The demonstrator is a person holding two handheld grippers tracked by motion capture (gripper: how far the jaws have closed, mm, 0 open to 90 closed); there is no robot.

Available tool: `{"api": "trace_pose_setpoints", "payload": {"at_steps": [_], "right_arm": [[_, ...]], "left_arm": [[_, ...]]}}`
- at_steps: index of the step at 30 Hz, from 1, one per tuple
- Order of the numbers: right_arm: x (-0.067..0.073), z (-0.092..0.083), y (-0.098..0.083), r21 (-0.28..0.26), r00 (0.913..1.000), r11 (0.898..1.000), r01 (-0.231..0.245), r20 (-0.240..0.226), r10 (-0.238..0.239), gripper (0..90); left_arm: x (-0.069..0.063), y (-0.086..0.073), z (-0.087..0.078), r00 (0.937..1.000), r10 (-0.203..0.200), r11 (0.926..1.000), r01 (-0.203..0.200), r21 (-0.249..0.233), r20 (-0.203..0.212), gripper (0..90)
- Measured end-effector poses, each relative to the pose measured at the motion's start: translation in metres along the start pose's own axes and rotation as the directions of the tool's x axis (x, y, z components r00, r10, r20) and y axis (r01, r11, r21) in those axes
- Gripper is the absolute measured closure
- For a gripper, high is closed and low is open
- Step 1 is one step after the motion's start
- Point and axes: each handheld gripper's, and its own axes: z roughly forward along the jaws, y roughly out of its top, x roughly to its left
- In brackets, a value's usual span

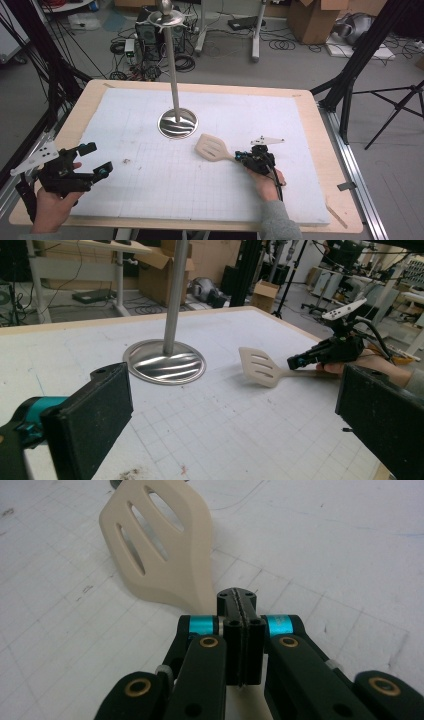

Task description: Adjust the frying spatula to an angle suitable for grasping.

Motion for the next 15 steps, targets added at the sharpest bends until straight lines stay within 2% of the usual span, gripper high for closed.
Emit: {"api": "trace_pose_setpoints", "payload": {"at_steps": [5, 6, 8, 9, 11, 13, 14, 15], "right_arm": [[0.0034, -0.0047, -0.0026, -0.003, 0.9996, 1.000, 0.022, -0.015, -0.022, 90.0], [0.0039, -0.0062, -0.0041, -0.005, 0.9990, 1.000, 0.028, -0.034, -0.028, 90.0], [0.0047, -0.0066, -0.0046, 0.002, 0.9986, 1.000, 0.026, -0.045, -0.026, 90.0], [0.0092, -0.0057, -0.0049, 0.008, 0.9977, 0.998, 0.061, -0.031, -0.061, 90.0], [0.0101, -0.0052, -0.0047, 0.010, 0.9973, 0.998, 0.066, -0.031, -0.066, 90.0], [0.0100, -0.0040, -0.0050, 0.008, 0.9981, 0.999, 0.051, -0.036, -0.051, 90.0], [0.0090, -0.0052, -0.0054, 0.002, 0.9991, 0.999, 0.035, -0.025, -0.035, 90.0], [0.0088, -0.0070, -0.0052, -0.002, 0.9991, 0.999, 0.041, -0.014, -0.041, 90.0]], "left_arm": [[0.0009, -0.0001, 0.0021, 1.0000, 0.000, 1.0000, 0.000, 0.006, 0.002, 2.1], [0.0007, -0.0001, 0.0027, 1.0000, 0.000, 1.0000, 0.000, 0.006, 0.004, 2.1], [0.0004, 0.0000, 0.0041, 1.0000, 0.002, 1.0000, -0.002, 0.007, 0.007, 2.1], [0.0000, -0.0001, 0.0047, 1.0000, 0.000, 1.0000, 0.000, 0.007, 0.009, 2.1], [-0.0007, 0.0000, 0.0059, 0.9999, 0.003, 0.9999, -0.003, 0.010, 0.012, 2.1], [-0.0011, 0.0002, 0.0063, 0.9999, 0.004, 1.0000, -0.004, 0.008, 0.014, 2.1], [-0.0010, 0.0003, 0.0064, 0.9999, 0.003, 1.0000, -0.004, 0.009, 0.015, 2.1], [0.0002, 0.0002, 0.0064, 0.9999, 0.003, 1.0000, -0.003, 0.007, 0.015, 2.1]]}}
